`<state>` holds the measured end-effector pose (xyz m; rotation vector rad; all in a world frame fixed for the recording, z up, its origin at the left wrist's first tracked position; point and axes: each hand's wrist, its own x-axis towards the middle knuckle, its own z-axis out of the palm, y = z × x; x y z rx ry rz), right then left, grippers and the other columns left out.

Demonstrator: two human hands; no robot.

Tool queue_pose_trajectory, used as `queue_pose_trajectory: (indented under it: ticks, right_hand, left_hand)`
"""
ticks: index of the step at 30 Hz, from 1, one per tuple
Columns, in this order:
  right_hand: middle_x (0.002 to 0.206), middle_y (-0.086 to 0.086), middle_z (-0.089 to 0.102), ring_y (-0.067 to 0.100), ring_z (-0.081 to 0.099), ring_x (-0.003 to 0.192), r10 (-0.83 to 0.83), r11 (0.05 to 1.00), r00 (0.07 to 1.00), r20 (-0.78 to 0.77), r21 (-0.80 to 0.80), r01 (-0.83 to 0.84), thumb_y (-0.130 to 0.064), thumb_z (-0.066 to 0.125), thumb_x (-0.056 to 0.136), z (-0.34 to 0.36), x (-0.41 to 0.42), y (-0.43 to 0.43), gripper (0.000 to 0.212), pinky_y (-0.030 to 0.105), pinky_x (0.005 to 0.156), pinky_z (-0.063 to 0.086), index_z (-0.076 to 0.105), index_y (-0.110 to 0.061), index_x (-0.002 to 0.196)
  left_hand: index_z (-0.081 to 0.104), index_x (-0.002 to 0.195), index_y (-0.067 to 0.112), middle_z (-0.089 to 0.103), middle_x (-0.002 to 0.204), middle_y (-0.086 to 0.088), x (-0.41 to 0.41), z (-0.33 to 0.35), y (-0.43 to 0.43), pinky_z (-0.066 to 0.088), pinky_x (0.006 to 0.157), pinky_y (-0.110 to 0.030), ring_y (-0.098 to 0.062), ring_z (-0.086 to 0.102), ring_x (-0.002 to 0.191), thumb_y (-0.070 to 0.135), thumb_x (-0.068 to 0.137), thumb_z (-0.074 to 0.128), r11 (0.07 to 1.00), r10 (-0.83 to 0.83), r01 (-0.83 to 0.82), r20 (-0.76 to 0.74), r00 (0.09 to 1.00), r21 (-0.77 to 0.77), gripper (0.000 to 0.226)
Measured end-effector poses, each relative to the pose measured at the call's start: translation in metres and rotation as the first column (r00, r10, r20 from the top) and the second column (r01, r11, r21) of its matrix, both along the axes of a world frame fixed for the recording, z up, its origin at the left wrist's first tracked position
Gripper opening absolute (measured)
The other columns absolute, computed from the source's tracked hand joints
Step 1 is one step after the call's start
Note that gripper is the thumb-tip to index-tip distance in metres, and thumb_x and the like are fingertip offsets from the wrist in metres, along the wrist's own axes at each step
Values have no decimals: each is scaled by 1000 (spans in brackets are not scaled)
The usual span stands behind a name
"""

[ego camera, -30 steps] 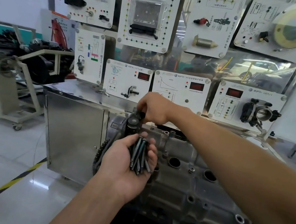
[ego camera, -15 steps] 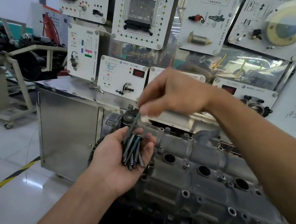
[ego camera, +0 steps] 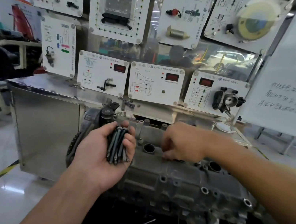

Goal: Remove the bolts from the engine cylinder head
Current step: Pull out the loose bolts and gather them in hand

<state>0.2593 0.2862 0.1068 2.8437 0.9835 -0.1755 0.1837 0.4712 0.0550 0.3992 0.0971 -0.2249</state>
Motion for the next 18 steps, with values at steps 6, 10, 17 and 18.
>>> queue_pose_trajectory:
  ticks: [6,10,17,18]
  right_hand:
    - [80,6,68,24,64,74,-52,999,988,144,4,52,-32,70,85,-11,5,11,22,24,50,42,66,-12,77]
    - [63,3,56,23,57,63,-47,999,988,148,-14,50,-20,69,84,-13,6,16,29,24,46,38,52,-14,61]
    - [74,-6,75,3,68,63,240,857,970,26,463,-225,-28,75,86,82,-31,24,12,18,62,53,78,-16,87]
    - [71,-4,74,4,67,61,323,827,946,-13,491,-275,-28,74,87,86,-37,33,14,16,58,51,78,-15,87]
  left_hand:
    - [63,85,11,61,73,-6,-4,1,-3,47,40,-14,-9,54,46,28,101,45,1000,18,-18,-3,1000,14,30]
    - [62,85,12,60,72,-6,-6,0,-2,47,39,-15,-9,54,46,28,101,45,1000,22,-22,-20,1000,12,29]
    - [62,86,9,61,74,-8,-6,0,-1,52,43,-18,-14,62,54,27,101,46,998,48,-47,-25,999,29,28]
    - [63,86,7,62,73,-9,-7,2,-3,53,44,-19,-16,63,57,26,101,47,998,54,-53,-22,998,31,29]
